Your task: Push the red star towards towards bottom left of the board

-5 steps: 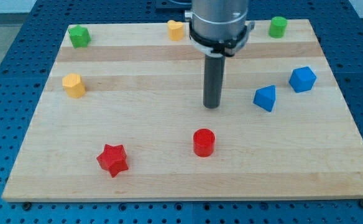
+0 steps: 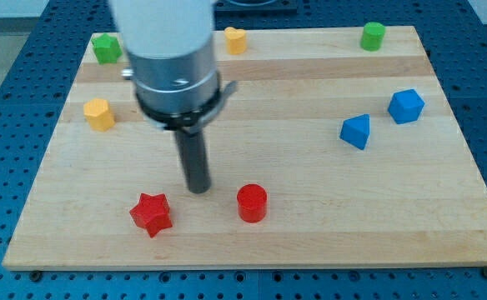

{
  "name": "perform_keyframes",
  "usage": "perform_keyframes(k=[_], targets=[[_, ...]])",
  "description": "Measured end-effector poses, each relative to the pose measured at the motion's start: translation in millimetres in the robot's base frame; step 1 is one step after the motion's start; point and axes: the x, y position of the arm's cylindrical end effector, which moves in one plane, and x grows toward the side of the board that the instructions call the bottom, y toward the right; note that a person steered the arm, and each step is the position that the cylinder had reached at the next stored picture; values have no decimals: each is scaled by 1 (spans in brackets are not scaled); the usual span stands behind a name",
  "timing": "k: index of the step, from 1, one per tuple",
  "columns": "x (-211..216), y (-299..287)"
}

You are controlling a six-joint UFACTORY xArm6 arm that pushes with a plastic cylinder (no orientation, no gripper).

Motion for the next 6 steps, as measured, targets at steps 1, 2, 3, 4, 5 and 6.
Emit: perform_keyframes(k=[1, 2, 3, 4, 5, 6], targets=[[26, -9], [33, -4], [36, 9], [55, 5], [60, -30], [60, -62]])
